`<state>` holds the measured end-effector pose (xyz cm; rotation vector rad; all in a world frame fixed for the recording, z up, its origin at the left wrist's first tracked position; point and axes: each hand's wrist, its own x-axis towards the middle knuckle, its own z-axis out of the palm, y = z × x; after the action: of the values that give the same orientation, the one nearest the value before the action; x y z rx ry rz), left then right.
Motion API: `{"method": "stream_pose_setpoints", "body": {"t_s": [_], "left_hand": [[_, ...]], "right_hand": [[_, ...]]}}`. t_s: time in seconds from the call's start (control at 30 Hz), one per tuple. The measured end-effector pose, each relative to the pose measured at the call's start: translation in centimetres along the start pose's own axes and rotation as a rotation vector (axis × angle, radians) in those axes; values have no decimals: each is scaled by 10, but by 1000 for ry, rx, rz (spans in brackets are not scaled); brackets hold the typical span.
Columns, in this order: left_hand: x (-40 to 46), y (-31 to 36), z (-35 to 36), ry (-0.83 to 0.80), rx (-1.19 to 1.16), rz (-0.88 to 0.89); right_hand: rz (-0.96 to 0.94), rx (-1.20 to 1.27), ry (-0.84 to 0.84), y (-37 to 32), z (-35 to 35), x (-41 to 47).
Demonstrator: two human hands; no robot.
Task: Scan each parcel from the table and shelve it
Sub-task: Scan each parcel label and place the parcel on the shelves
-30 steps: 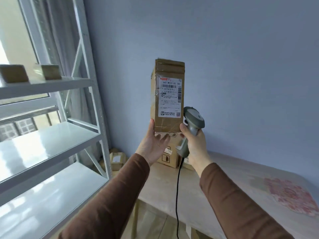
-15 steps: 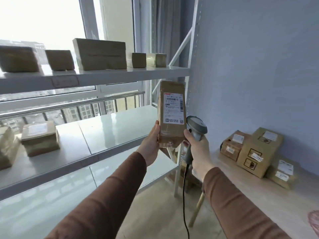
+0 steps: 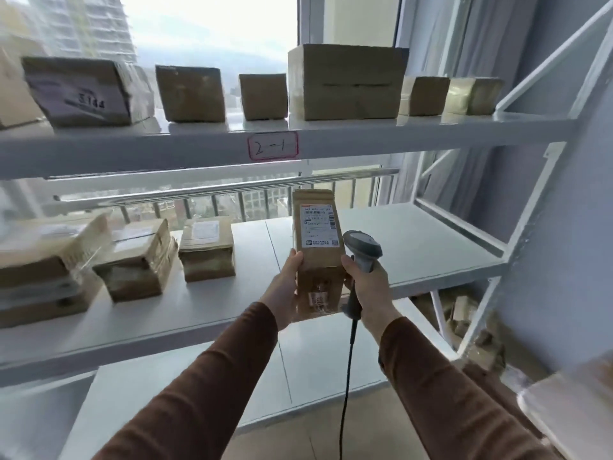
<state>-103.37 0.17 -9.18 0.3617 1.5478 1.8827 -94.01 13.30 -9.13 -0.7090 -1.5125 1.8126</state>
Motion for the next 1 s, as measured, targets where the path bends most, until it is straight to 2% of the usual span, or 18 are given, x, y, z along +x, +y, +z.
{"method": "stream_pose_setpoints", "body": {"t_s": [0.23,0.47,0.63,1.0], "left_hand": [[90,39,-42,196,7,24],[144,63,-74,254,-10,-16],[172,74,-98,284,-20,-39],[199,85,-123,273,37,-117]], "right_hand": [[55,-9,-166,12,82,106],[127,43,-232,22,135,167],[154,7,-232,28,165,189],[151,-37,-106,35,193,195]]}}
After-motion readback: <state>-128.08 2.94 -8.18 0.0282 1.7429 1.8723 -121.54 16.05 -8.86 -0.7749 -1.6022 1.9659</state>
